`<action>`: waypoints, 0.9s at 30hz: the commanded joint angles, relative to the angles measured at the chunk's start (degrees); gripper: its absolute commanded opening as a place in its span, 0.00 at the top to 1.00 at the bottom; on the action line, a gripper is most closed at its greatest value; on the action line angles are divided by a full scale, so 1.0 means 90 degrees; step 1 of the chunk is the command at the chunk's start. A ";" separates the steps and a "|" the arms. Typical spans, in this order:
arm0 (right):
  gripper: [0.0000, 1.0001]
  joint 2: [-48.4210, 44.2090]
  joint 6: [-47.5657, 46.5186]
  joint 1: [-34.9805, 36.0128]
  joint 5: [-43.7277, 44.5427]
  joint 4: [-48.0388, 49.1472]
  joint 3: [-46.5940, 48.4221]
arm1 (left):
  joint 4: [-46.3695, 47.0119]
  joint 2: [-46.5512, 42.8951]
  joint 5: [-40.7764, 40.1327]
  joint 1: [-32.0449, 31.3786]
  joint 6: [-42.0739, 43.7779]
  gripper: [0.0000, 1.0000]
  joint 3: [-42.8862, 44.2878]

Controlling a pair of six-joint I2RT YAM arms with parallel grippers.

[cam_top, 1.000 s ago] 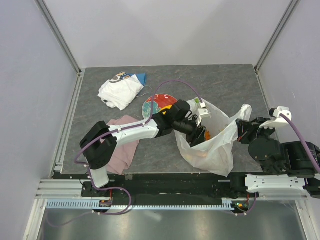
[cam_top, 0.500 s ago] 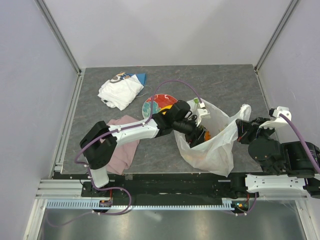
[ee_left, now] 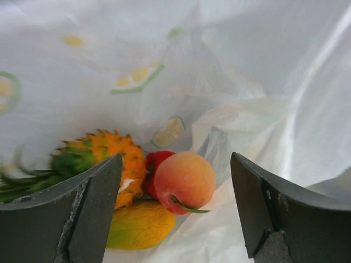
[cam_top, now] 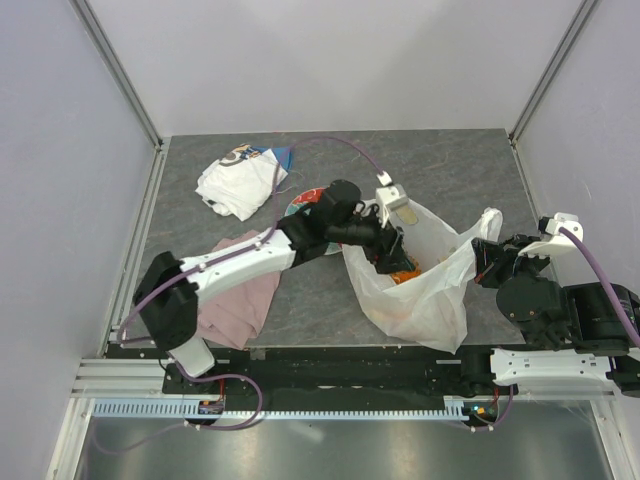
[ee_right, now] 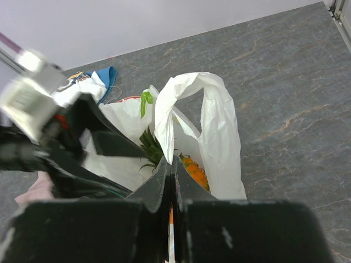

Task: Place the fruits into the plastic bag

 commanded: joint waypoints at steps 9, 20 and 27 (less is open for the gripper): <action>1.00 -0.0030 0.0081 0.0013 0.0071 0.0075 -0.0016 | 0.1556 -0.2488 -0.0170 0.1589 -0.0236 0.14 -0.1011; 1.00 -0.0059 0.0061 0.0003 0.0032 0.0075 0.0013 | 0.1420 -0.2353 -0.1720 0.3234 -0.0130 0.14 -0.2134; 1.00 -0.0059 0.0061 0.0003 0.0051 0.0066 -0.0006 | 0.1126 -0.1396 -0.2181 0.3214 0.0611 0.15 -0.2017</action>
